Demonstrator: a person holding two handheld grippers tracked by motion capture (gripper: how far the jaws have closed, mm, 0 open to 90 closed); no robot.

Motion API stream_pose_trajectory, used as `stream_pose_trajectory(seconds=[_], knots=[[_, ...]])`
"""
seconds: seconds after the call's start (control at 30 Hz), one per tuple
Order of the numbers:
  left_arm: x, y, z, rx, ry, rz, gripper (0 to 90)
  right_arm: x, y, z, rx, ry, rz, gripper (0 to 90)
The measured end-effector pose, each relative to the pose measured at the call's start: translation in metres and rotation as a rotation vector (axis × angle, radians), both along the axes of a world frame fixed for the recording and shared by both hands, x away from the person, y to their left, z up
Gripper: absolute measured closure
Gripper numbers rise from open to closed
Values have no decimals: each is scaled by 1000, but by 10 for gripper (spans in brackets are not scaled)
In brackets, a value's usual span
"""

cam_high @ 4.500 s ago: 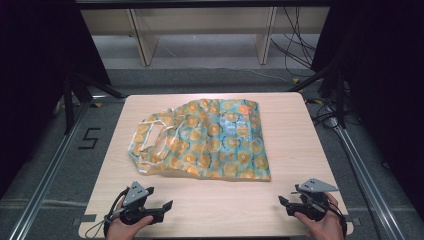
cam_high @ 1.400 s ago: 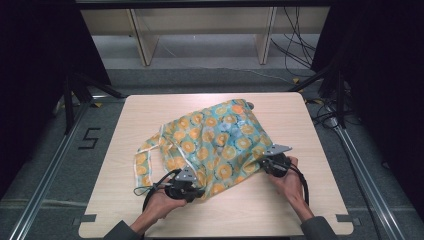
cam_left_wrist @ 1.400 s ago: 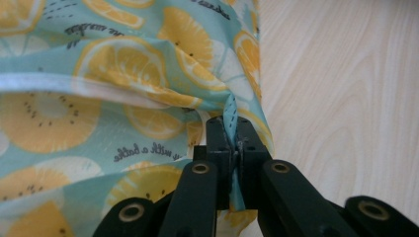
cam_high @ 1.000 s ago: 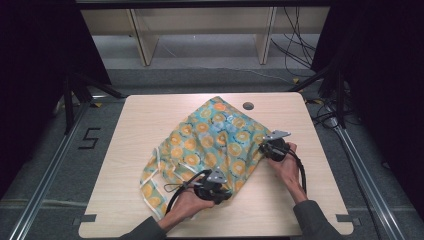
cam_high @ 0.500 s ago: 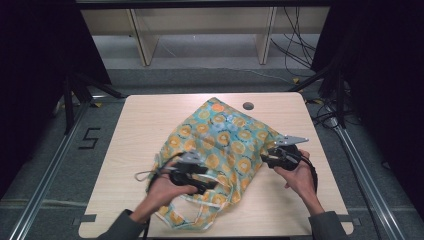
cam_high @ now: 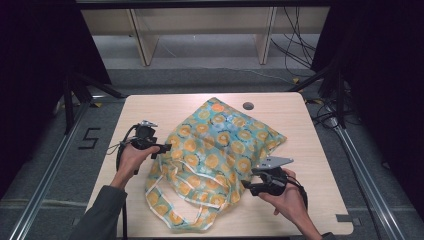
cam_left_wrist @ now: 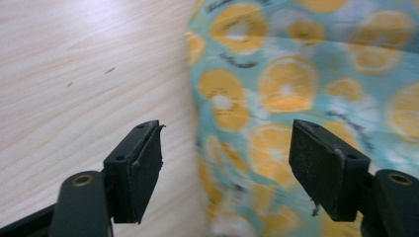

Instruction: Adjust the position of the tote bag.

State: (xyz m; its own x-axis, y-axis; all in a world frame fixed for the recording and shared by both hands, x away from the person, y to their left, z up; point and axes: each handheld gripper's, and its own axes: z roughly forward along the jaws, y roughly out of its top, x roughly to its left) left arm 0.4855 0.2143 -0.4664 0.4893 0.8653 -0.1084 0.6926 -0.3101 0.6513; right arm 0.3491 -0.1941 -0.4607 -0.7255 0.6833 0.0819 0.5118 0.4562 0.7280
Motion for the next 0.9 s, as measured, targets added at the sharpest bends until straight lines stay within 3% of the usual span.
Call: stream_pose_trajectory(seconds=[0.03,0.07,0.17,0.2,0.27,0.3,0.33,0.37,0.47,0.5,0.53,0.57,0.6,0.63,0.67,0.73,0.77,0.9], knots=[[5,0,-4,-21,17,14,270,-3,4,0,-1,2,10,412],[12,2,-9,-34,97,-16,276,-7,11,0,-3,3,34,407],[17,0,-18,-36,122,-26,305,-10,17,-1,0,-2,57,405],[18,0,-25,-53,137,-58,429,-11,25,-3,0,-9,66,404],[17,-1,-28,-68,131,-70,566,-12,28,-4,-1,-8,73,404],[14,-2,-29,-66,107,-84,566,-13,32,-6,11,-8,69,404],[13,-3,-29,-60,99,-91,681,-12,36,-9,-14,9,90,406],[9,-5,-29,-67,67,-105,737,-12,40,-11,-26,13,91,406],[5,-8,-28,-77,43,-117,854,-12,48,-18,-31,13,83,411],[2,-10,-26,-65,36,-131,854,-12,51,-21,-44,12,82,417],[-5,-16,-24,-69,27,-161,874,-10,55,-25,-85,31,100,511],[-5,-16,-24,-69,27,-161,878,-10,55,-25,-85,31,100,511],[-12,-21,-22,-49,24,-201,879,-9,58,-32,-139,8,125,660],[-12,-21,-22,-49,24,-201,880,-9,58,-32,-139,8,125,660],[-20,-26,-21,-68,18,-229,880,-8,56,-36,-211,-25,159,790],[-24,-28,-21,-79,13,-245,880,-8,54,-35,-227,-11,169,836],[-34,-32,-21,-80,9,-264,881,-7,46,-34,-211,-30,140,890],[-50,-36,-23,-88,3,-302,883,-4,28,-29,-201,-44,124,900]])
